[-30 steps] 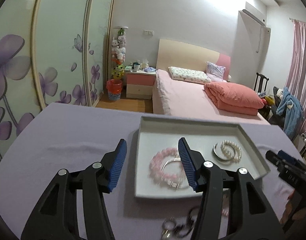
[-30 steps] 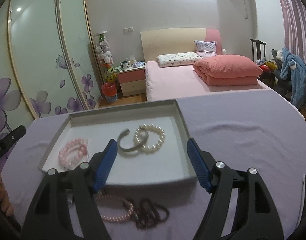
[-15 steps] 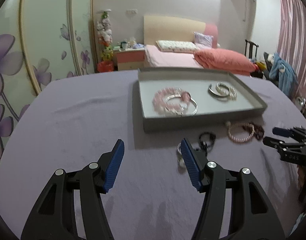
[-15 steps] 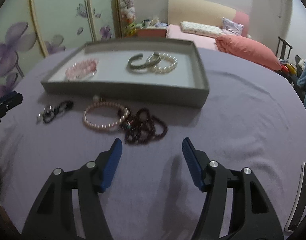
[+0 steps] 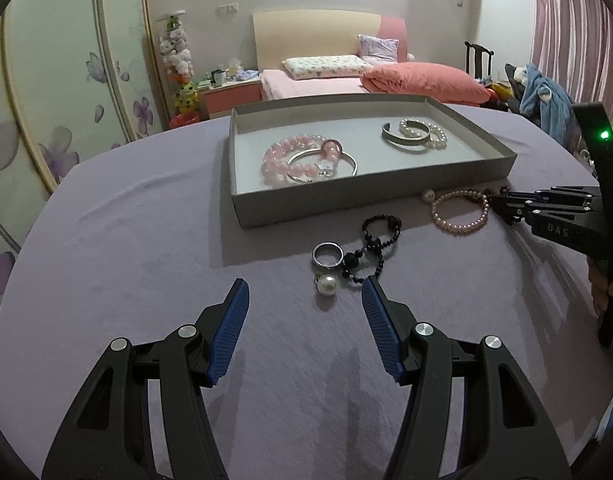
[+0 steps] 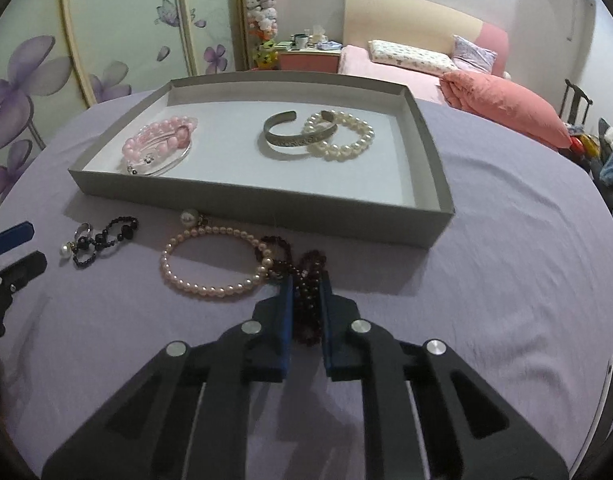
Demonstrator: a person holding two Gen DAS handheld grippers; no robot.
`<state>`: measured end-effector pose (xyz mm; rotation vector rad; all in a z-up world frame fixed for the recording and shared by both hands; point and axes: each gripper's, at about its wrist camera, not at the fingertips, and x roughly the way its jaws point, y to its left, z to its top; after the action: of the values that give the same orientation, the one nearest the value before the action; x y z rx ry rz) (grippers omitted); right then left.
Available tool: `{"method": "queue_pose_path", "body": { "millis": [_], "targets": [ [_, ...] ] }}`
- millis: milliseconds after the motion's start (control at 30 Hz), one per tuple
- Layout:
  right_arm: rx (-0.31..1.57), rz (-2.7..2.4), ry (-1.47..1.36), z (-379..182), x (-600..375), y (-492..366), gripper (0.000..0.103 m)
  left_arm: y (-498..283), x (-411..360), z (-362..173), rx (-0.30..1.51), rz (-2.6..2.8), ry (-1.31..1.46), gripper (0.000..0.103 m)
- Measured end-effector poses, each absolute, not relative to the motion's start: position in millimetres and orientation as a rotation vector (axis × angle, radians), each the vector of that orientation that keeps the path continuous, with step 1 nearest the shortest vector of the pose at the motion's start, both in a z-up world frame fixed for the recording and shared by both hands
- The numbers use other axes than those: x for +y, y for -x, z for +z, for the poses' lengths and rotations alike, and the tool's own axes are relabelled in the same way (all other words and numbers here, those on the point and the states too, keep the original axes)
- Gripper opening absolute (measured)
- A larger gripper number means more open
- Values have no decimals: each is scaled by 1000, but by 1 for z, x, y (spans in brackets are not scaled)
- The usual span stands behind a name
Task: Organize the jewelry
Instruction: 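Grasp the dark red bead bracelet with the right tool while the left tool grasps the white pearl earring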
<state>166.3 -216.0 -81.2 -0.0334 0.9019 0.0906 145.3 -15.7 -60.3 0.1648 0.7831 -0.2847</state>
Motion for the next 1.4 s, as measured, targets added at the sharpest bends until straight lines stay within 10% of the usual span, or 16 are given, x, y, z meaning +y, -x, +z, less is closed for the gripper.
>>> {"method": "queue_pose_path", "body": {
  "millis": [1033, 1400],
  "targets": [
    [897, -20, -119, -80, -224, -129, 12, -159, -42, -73, 860, -229, -191, 15],
    [896, -1, -125, -81, -220, -127, 12, -154, -3, -73, 885, -176, -106, 14]
  ]
}}
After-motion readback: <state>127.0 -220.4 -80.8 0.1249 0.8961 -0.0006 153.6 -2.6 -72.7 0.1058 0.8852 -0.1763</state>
